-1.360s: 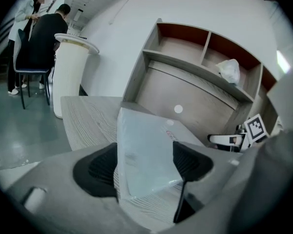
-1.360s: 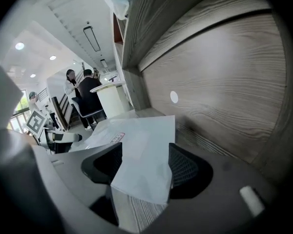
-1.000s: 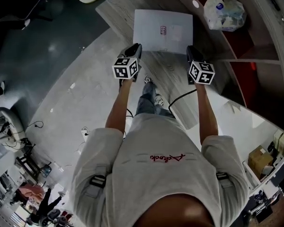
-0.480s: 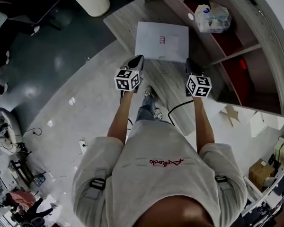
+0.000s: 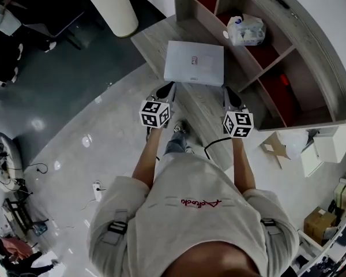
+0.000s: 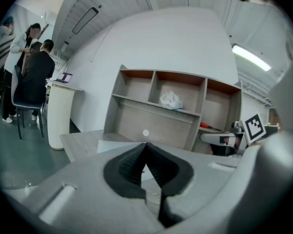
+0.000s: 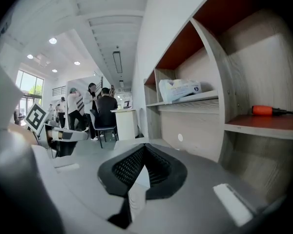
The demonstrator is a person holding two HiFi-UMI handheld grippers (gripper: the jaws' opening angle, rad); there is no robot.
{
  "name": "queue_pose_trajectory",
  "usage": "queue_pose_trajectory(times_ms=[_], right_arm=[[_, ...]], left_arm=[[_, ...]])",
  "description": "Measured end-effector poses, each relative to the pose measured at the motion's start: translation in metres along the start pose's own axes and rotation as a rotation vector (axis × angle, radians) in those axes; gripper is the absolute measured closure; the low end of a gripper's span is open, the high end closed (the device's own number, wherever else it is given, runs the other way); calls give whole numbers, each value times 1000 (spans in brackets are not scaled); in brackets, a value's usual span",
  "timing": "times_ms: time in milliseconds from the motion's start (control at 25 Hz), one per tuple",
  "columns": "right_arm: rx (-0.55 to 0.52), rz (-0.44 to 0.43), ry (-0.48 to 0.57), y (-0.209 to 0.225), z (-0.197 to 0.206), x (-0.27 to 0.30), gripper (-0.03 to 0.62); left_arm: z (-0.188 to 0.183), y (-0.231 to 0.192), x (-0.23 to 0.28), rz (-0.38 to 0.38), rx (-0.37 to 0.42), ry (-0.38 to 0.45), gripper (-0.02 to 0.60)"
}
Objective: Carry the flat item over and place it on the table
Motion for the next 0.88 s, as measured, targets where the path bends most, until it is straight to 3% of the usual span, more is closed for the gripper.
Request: queue_pose_trajectory(times_ms=[320, 880], right_arm=[[-7, -8, 40, -9, -6, -32, 589], [-20, -20, 62, -10, -5, -56, 589]], left_arm=[[-5, 22, -32, -25, 10, 56, 580], [2, 45, -45, -30, 9, 74, 580]])
Point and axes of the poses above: the fingertips, and each gripper's own axes: x forward along the fingers, y to its right, z out of its underside, the point moved 8 cm from there along -x, backward along the fingers, and after that the axes turned 2 degrees about x, right-handed, at the moved point
